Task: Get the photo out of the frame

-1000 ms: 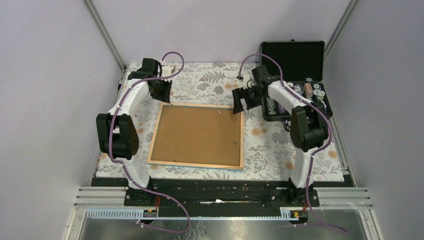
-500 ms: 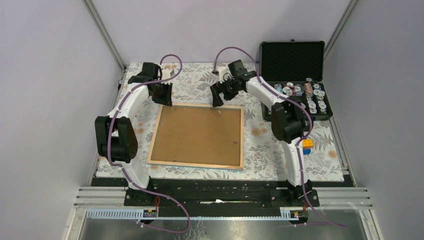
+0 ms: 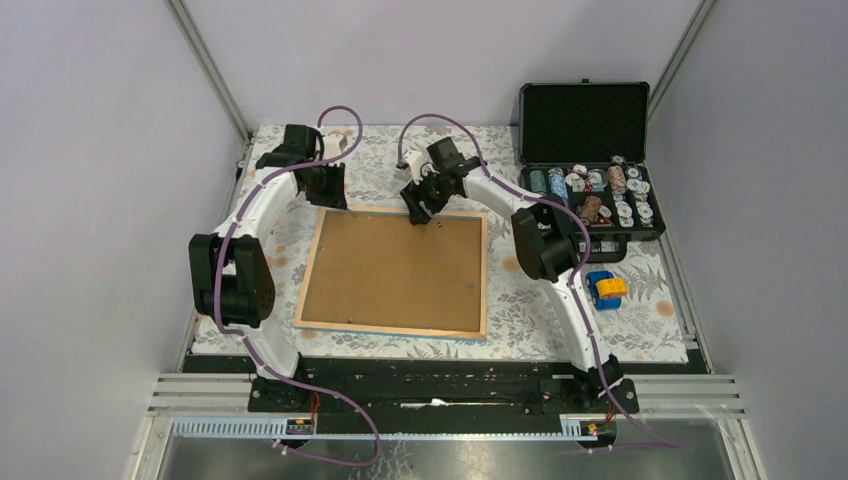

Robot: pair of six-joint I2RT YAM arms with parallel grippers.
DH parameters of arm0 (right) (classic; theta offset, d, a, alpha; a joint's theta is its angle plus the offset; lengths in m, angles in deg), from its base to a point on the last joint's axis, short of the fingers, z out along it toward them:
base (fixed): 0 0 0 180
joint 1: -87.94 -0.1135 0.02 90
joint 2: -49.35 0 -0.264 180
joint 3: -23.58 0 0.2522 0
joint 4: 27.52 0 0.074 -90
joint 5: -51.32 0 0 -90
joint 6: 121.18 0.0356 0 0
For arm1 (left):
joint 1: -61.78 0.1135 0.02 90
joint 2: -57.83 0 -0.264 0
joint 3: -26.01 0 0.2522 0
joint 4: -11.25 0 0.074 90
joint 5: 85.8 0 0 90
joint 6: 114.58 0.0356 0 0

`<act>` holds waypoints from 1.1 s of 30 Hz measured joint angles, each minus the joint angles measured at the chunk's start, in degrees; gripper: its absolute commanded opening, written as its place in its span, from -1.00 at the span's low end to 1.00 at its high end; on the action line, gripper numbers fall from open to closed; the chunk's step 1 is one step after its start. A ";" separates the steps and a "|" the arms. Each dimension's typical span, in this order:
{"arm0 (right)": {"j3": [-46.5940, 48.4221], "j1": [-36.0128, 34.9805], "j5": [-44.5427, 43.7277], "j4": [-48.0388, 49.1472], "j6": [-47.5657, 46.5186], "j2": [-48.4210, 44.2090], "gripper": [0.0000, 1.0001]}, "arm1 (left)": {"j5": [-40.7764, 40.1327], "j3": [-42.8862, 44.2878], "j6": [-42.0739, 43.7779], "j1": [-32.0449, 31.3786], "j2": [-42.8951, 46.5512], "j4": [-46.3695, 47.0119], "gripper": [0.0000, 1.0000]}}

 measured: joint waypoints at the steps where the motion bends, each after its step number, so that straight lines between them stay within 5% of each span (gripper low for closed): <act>1: 0.00 -0.02 -0.09 0.09 -0.33 0.33 0.43 | 0.00 0.00 -0.17 -0.11 0.00 0.26 -1.00; 14: -8.33 -0.39 -0.11 6.91 -6.67 -3.41 -0.38 | -1.49 0.31 -3.82 -8.04 -0.92 3.52 -1.00; 33: -17.84 -0.48 -1.11 9.99 -8.55 -9.09 -0.85 | -8.52 0.96 -5.62 -11.15 -5.49 4.72 -1.00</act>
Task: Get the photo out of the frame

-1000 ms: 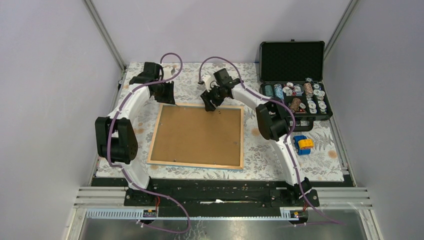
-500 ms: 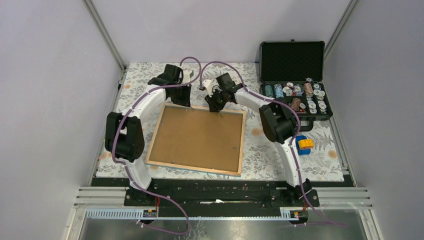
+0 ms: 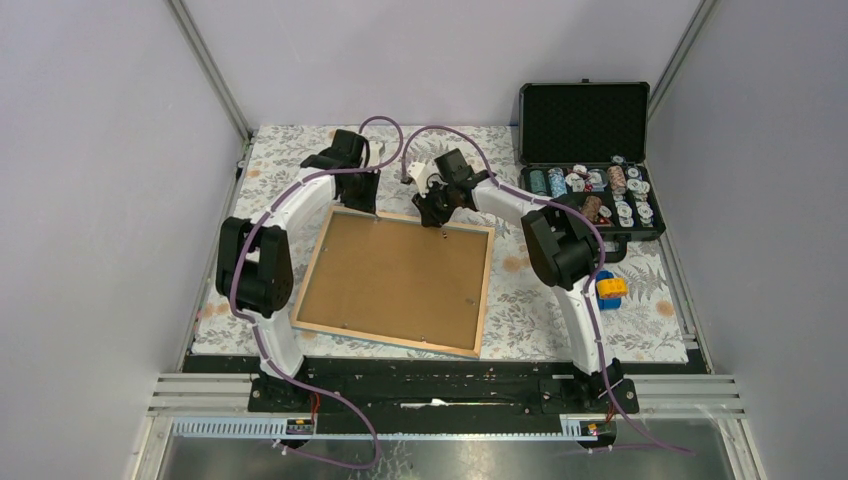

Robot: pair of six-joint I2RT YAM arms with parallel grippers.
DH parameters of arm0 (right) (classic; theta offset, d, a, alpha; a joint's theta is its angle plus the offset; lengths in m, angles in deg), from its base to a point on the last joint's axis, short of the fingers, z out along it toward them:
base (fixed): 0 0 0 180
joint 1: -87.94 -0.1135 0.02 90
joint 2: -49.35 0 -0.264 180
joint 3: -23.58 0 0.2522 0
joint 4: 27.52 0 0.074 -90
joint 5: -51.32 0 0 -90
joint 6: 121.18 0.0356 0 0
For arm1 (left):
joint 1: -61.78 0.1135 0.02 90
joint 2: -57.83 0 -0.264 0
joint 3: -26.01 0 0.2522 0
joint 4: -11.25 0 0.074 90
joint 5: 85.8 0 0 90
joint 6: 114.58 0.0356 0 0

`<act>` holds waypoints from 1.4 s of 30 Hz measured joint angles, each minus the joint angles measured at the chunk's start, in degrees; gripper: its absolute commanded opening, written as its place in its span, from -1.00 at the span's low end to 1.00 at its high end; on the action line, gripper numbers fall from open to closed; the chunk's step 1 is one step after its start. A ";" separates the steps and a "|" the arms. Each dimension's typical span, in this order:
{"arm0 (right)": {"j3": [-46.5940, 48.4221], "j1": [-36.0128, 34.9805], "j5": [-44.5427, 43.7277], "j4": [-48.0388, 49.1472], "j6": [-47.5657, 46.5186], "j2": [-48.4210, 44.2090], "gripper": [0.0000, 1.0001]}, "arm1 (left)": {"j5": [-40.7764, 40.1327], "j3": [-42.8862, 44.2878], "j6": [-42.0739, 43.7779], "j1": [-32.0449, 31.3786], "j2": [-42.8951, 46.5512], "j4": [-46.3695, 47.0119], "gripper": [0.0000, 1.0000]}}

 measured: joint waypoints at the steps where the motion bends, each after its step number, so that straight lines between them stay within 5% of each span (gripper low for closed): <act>1: -0.15 0.00 -0.11 0.13 -0.11 -0.09 -0.88 | -0.52 0.44 -0.04 0.02 -0.63 -0.15 -1.00; 5: -0.76 -0.11 -0.46 0.59 -0.52 -0.46 -1.00 | -1.66 1.25 0.11 0.13 -1.20 -0.20 -1.00; 42: -1.79 -0.55 -2.69 1.51 -0.76 -1.16 -1.00 | -2.38 -0.42 6.71 3.43 0.66 -0.39 -1.00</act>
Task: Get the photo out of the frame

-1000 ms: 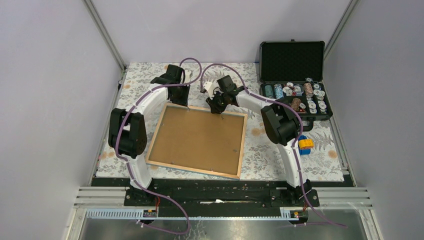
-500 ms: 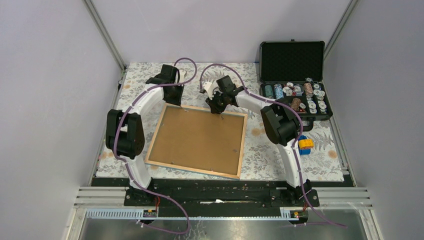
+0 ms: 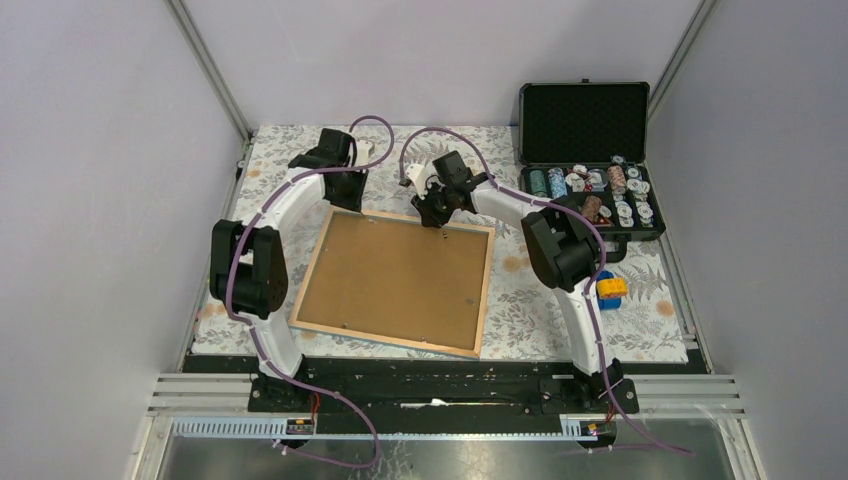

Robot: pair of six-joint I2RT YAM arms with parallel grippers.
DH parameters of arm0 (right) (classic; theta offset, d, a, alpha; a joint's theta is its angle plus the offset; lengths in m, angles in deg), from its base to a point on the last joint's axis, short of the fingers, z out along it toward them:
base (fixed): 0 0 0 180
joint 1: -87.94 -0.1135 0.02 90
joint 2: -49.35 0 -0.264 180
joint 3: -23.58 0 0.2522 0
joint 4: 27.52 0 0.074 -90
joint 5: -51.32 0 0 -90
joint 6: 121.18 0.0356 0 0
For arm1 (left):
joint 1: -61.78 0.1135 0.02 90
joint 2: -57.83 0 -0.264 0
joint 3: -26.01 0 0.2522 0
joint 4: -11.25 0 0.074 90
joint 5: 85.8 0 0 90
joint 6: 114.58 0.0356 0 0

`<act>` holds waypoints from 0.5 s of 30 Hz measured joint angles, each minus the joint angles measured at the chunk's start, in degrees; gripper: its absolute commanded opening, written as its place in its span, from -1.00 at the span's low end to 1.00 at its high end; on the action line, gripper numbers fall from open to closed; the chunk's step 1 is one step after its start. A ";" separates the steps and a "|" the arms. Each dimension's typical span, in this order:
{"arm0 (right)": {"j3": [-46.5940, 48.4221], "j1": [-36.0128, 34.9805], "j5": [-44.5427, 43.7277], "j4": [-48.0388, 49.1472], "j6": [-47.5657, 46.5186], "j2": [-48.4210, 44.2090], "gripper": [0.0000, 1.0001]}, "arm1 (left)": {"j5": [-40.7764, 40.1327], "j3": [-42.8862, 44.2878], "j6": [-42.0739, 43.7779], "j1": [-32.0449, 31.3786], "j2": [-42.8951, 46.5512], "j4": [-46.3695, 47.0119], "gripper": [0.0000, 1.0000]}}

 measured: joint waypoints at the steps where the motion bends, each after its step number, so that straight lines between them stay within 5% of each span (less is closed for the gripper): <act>1: 0.00 0.00 0.00 0.00 0.00 0.00 -1.00 | 0.48 0.07 0.07 0.00 0.00 -0.04 -1.00; 15: 0.00 0.00 -0.09 -0.07 0.02 -0.02 -1.00 | 2.78 1.55 0.48 -0.96 -1.62 -0.17 -1.00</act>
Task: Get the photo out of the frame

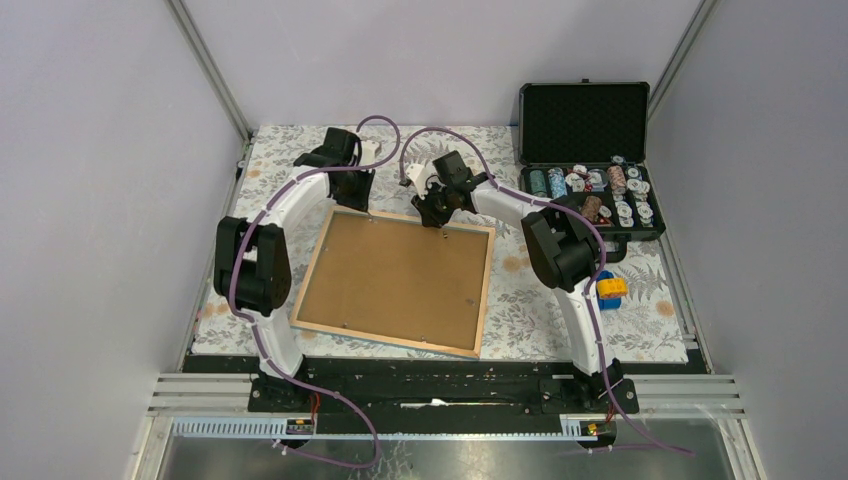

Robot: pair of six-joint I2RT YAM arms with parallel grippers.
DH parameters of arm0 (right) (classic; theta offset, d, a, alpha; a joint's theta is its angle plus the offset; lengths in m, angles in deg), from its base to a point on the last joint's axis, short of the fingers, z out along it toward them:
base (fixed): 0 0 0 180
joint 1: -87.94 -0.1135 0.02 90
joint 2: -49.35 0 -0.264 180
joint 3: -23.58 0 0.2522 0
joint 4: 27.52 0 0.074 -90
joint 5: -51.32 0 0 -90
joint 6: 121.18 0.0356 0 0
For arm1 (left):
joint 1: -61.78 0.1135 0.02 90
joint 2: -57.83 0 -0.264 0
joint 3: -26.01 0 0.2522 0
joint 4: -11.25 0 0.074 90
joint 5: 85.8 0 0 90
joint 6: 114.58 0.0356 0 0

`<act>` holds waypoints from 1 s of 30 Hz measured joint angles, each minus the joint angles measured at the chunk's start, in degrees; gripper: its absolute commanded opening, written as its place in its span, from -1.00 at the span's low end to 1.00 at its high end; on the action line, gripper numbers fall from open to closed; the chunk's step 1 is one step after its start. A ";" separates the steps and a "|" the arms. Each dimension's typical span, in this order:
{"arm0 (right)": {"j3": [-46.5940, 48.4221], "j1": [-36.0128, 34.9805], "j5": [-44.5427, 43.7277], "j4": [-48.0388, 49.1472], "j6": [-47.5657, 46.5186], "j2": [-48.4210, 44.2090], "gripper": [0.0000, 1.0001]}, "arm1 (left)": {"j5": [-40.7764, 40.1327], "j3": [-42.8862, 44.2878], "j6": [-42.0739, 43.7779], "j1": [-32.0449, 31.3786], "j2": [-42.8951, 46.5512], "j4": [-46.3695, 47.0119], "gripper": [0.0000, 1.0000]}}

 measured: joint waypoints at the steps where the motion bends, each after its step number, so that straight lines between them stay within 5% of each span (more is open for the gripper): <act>1: 0.00 0.00 0.00 0.00 0.00 0.00 -1.00 | 0.09 0.00 0.00 0.00 -0.04 0.02 -1.00; 30: -0.15 0.00 -0.11 0.13 0.20 -0.04 -1.00 | 2.62 -3.82 5.66 -0.90 2.75 0.17 -1.00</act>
